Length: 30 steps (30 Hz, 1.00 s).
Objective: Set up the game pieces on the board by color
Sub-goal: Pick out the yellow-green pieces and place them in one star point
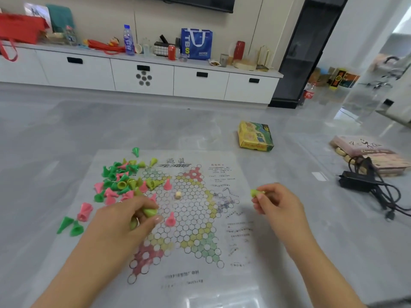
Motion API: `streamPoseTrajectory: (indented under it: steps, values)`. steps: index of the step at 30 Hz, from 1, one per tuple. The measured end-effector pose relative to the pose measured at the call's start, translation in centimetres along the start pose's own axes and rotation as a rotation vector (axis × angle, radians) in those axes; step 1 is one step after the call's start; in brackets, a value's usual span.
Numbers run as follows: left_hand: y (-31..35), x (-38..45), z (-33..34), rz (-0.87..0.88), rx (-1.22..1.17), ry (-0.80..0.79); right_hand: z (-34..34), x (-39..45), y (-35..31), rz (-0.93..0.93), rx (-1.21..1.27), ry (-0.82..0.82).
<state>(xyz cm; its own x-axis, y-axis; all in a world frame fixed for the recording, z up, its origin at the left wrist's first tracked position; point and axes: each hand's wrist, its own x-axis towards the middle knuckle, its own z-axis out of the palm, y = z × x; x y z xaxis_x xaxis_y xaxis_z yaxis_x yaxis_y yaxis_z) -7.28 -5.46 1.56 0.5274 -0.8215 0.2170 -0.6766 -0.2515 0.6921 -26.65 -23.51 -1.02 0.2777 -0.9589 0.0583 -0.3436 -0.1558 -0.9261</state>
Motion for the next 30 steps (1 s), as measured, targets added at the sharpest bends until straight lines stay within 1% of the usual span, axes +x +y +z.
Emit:
streamPoseTrajectory:
  steps: [2,4,5,8,19,25,28,30]
  values:
    - [0.0,0.2,0.3,0.001,-0.002,-0.018,-0.2,1.6,-0.5,-0.108,-0.251,-0.040]
    - [0.2,0.4,0.7,0.015,-0.013,-0.039,0.1,2.8,-0.5,-0.220,-0.563,-0.153]
    - [0.3,0.5,0.9,0.035,-0.020,-0.042,0.4,3.1,-0.5,-0.257,-0.667,-0.200]
    - [0.7,0.5,1.2,0.066,-0.011,-0.046,1.1,3.5,-0.2,-0.293,-0.820,-0.268]
    - [0.7,0.4,1.8,0.088,-0.015,-0.101,1.6,3.5,0.1,-0.357,-0.846,-0.281]
    - [0.9,0.3,1.9,0.079,-0.059,-0.123,1.6,3.6,0.4,-0.375,-0.855,-0.274]
    - [1.0,0.3,1.9,0.085,-0.022,-0.133,1.3,3.4,0.3,-0.325,-0.822,-0.309]
    - [1.0,0.4,2.0,0.079,-0.001,-0.143,1.0,2.7,-0.5,-0.285,-0.731,-0.268]
